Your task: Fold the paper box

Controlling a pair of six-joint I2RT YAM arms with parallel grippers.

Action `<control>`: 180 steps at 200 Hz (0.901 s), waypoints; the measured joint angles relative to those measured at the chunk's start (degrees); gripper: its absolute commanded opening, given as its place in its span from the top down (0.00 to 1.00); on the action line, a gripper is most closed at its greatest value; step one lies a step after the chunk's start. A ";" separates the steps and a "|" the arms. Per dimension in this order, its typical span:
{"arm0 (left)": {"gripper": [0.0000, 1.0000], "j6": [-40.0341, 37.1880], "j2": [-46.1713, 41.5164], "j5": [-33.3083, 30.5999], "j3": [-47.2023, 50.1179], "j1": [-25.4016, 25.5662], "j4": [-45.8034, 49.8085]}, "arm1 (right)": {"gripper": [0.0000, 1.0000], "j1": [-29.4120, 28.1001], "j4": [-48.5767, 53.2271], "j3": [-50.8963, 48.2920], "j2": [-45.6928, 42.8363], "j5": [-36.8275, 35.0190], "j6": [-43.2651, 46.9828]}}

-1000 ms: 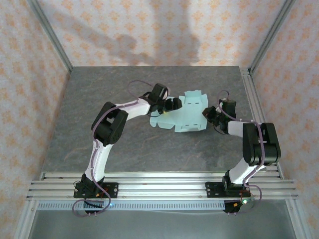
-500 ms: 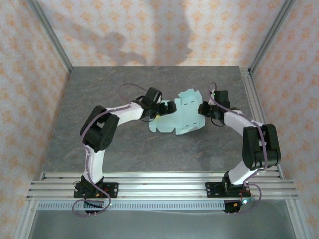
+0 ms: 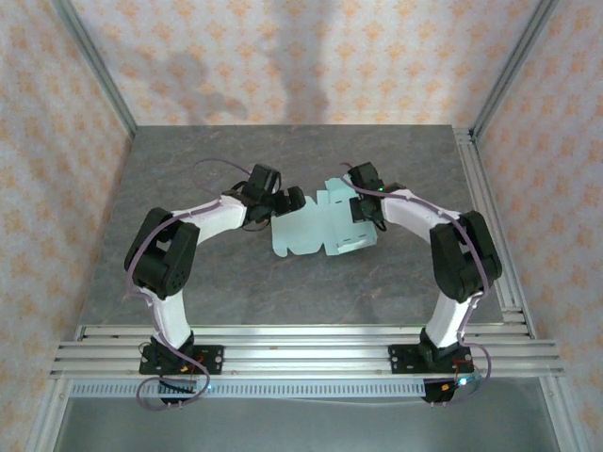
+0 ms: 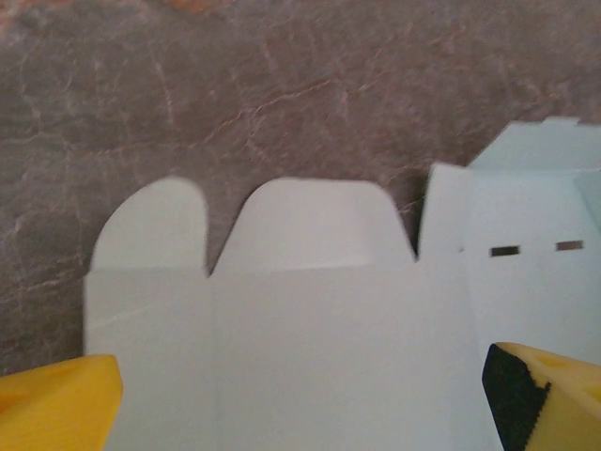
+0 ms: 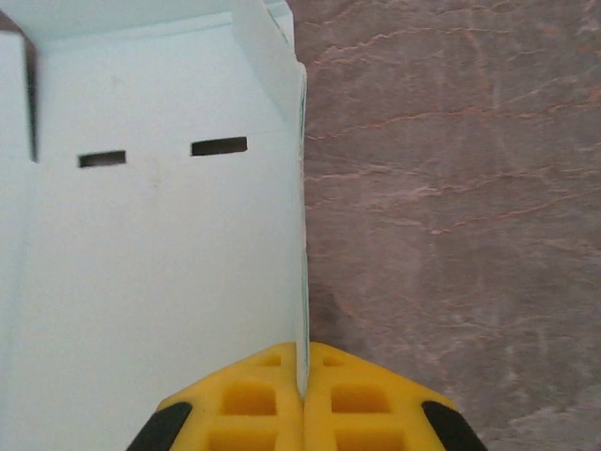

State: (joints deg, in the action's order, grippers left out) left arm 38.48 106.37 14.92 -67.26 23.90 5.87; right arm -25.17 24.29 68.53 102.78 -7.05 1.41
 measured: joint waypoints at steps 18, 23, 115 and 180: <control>0.00 -0.42 0.00 -0.02 0.04 0.00 0.13 | 1.00 -2.69 -0.07 0.61 1.42 -6.47 1.44; 0.00 -0.59 0.00 -0.02 0.04 0.00 0.13 | 1.00 -3.45 -0.11 0.79 1.84 -8.35 1.86; 0.00 -1.25 0.00 -0.02 0.02 0.00 0.37 | 1.00 -8.85 -4.63 0.79 4.94 -24.55 6.64; 0.00 -2.49 0.00 0.04 0.04 0.00 0.37 | 1.00 -4.83 -12.59 -6.78 -3.74 -10.38 8.00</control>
State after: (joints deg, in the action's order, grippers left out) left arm 35.99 106.37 14.96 -67.22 23.90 6.24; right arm -30.00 11.70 61.76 99.04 -17.43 9.41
